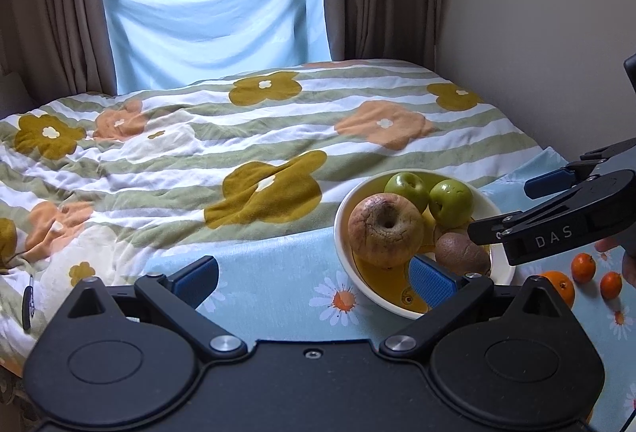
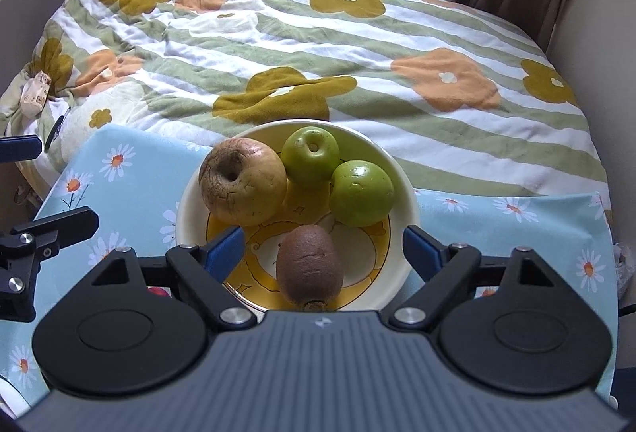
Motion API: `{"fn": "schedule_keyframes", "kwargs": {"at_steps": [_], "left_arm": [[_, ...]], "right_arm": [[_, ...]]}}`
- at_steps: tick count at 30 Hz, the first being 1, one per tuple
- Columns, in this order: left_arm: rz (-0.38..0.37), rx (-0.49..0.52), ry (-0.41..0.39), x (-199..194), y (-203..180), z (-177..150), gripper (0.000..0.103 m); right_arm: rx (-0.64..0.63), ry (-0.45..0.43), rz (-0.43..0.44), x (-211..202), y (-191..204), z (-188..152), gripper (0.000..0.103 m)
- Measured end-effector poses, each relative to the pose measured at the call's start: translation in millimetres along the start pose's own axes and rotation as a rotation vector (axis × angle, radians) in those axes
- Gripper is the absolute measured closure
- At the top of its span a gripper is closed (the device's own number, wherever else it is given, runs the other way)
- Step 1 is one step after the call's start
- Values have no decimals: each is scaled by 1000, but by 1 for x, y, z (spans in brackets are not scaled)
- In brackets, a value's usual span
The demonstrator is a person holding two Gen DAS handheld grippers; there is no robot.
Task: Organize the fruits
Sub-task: 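Open both grippers to release the apple and kiwi and withdraw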
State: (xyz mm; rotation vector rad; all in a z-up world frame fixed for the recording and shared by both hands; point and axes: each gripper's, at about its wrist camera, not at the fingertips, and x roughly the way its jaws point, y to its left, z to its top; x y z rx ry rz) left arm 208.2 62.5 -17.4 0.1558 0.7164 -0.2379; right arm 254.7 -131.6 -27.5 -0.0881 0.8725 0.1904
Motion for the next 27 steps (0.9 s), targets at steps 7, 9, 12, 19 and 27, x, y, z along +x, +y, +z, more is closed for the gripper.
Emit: {"fn": "schedule_keyframes", "kwargs": {"at_steps": [7,9,12,19,27], "left_arm": [[57,-33,-52,-37,-10,0,0],[81,-47,-65,-49,-15,-3,0],[118,-72,-84,-69,-24,-10,0],[181,-117,-93,-107,-48,-31,0],[204,-132,-85,-130,-88,-57,0]], "right_arm": [[10,-68,10,-56,-2,-10,1],[14,-80,23,-71,-2,-16,1],[16,-91,47,-91,-1,-27,1],[6,-114,88,-124,-4,-56,1],[0,-130,84,-152,-26,-101,0]]}}
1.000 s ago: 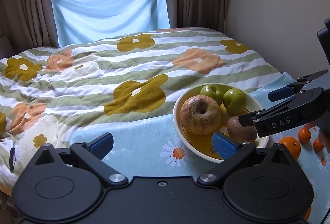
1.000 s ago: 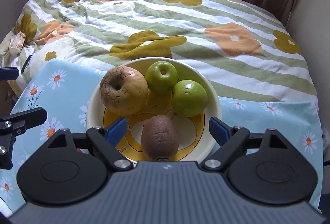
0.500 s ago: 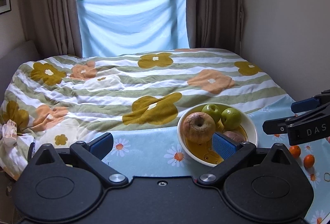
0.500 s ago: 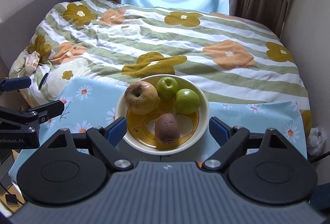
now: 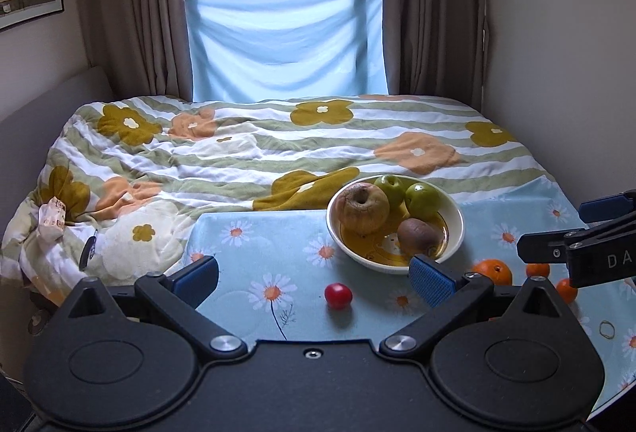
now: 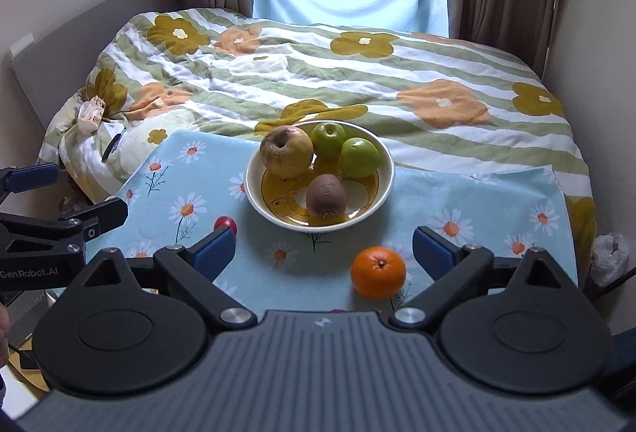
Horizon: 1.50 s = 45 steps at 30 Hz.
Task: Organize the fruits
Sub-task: 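Open both grippers to release the apple and kiwi and withdraw, then grasp the large orange with the left gripper while the right gripper grasps a small orange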
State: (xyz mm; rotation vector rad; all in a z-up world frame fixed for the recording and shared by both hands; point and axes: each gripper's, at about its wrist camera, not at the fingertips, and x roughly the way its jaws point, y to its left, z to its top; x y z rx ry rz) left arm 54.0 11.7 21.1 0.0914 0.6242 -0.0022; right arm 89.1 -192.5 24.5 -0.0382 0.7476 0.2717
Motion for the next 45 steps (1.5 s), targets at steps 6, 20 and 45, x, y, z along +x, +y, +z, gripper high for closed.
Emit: {"fn": "schedule_keyframes", "kwargs": {"at_steps": [6,20,45], "left_arm": [[-16,-2,24,-8,-32,-24,0],[-125,67,87,25,-107,-80,0],[-165,122,164,78,-144,-109,37]], "right_arm": [[1,20,-39,-13,-30,-36,0],[37,56,-98,7,-111,-102,0],[13,110,-82,87,-145,-113,19]]}}
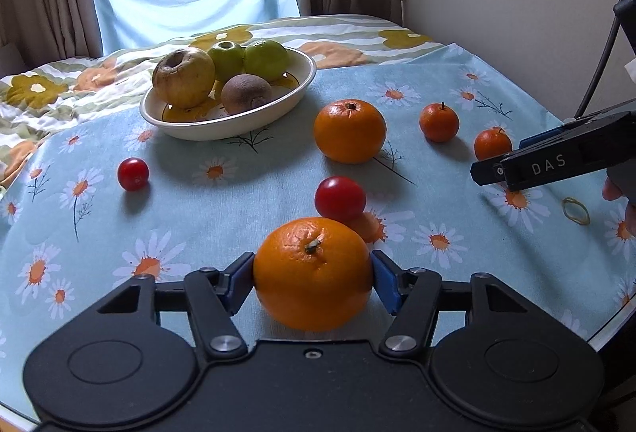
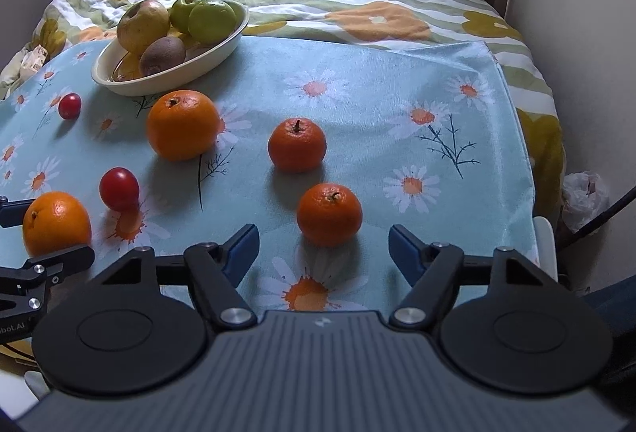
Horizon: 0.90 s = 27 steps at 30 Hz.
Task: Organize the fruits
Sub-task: 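Grasp the large orange with the left gripper while the right gripper grasps a small orange, then carry both oranges to the white bowl and lower them in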
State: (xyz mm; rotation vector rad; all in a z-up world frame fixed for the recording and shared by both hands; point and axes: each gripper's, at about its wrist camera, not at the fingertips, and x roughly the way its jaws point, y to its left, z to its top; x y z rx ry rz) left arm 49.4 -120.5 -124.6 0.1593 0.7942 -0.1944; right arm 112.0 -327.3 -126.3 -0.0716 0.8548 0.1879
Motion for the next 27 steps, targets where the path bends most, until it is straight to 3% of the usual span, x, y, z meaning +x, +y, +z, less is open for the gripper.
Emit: {"fn": "schedule_keyframes", "kwargs": {"at_steps": [13,16,17,18,27], "left_arm": [[26,-23,17,-2,0,-1,37],[34,-30,20,-4,1,-2,38],[37,-33,21,-4,1,-3,38],[41,-36,22,-5,1,-3,38],[67,-67,-7,-24,4,1,38]], "right_arm": [[-9,4,17,11,-4,5,28],[-8,-7,15,12,-6,5,36],[-9,-10,15,11,-6,6,48],[-12,-13,15,11,-6,6,52],[-11,-40,23,-6,-7,12,52]]}}
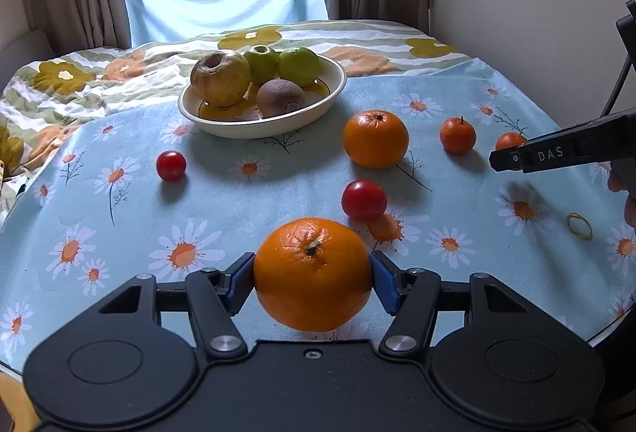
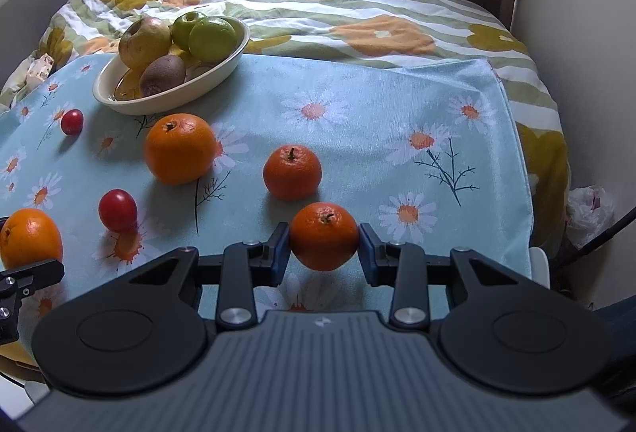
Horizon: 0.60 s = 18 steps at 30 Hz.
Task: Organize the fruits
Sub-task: 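Carry both oranges to the white bowl and lower them in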
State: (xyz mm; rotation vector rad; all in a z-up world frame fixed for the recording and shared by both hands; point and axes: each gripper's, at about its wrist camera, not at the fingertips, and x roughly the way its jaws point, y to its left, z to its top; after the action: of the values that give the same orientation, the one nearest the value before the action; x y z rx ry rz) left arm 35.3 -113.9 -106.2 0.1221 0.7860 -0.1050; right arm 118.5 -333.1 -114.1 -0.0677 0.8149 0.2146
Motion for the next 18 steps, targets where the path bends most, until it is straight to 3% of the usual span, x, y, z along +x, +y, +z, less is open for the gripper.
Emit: {"fn": "schedule_keyframes", "kwargs": {"at_steps": [18], "left_arm": [[42,-33,-98,-69,25,44,38]], "right_arm": [[0,-69,46,-71,27,42,52]]}}
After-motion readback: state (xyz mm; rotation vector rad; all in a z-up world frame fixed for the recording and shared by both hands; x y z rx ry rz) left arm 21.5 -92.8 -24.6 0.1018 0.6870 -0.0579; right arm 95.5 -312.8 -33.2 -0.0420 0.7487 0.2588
